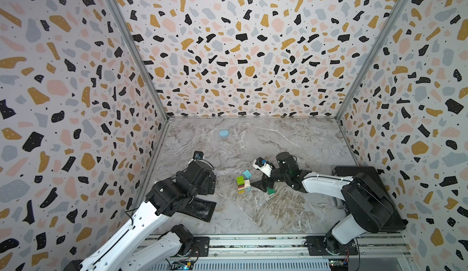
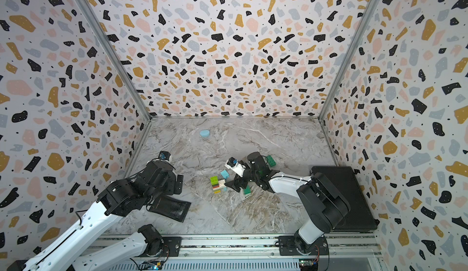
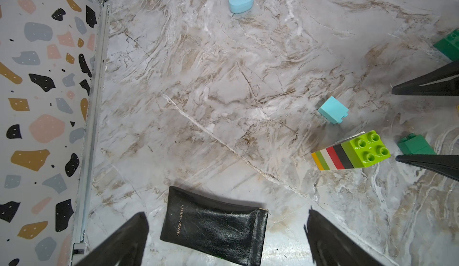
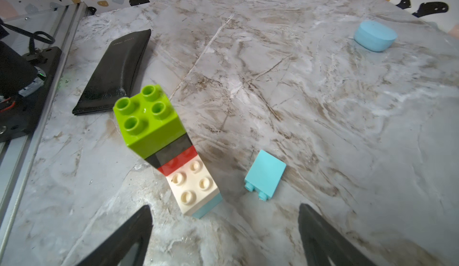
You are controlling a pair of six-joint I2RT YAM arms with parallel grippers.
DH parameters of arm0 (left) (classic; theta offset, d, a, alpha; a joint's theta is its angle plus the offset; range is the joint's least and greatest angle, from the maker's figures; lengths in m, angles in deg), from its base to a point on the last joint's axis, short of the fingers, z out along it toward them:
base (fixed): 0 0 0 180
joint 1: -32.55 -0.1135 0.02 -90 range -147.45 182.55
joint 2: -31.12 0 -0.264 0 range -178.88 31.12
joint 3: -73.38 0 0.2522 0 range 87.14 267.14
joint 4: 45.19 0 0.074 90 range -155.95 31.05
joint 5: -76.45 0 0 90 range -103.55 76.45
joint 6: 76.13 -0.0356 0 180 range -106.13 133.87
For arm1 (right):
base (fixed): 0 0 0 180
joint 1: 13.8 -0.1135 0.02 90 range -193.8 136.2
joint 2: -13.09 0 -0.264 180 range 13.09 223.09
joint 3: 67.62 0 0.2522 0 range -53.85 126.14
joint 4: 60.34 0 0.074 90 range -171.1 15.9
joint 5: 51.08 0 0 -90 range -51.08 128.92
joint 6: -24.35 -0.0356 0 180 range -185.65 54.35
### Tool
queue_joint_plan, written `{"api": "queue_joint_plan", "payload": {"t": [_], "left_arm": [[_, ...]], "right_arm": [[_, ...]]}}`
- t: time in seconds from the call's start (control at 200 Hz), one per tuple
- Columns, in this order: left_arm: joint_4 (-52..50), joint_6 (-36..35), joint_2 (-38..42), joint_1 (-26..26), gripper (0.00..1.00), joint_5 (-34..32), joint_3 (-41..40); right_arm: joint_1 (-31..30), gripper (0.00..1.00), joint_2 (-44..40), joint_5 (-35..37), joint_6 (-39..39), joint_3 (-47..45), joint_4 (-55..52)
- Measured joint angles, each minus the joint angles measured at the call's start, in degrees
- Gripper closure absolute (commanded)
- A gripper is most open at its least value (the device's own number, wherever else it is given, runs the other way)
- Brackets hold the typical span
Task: Assemble the letter h with lego
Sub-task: Pick up the lego brick from the center of the board.
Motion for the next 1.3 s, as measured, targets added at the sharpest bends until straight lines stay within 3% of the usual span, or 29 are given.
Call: {"api": "queue_joint_plan", "payload": {"t": [0.27, 0.696, 1.297], "left_arm": [[0.81, -0.37, -0.33, -1.38, 0.01, 2.34, -0.22], [0.90, -0.46, -0.74, -2.51, 0.01, 4.11, -0.31], [1.25, -0.63, -0.48, -2.54, 0.01, 4.31, -0.31]], "right_arm": [[-0.04, 0.06, 6.21, -5.57, 1.36, 3.21, -2.43], [-2.58, 0.14, 10.99, -5.66, 3.43, 7.19, -3.65], [-4.13, 0.53, 11.93, -4.11, 4.70, 9.07, -6.69]]}}
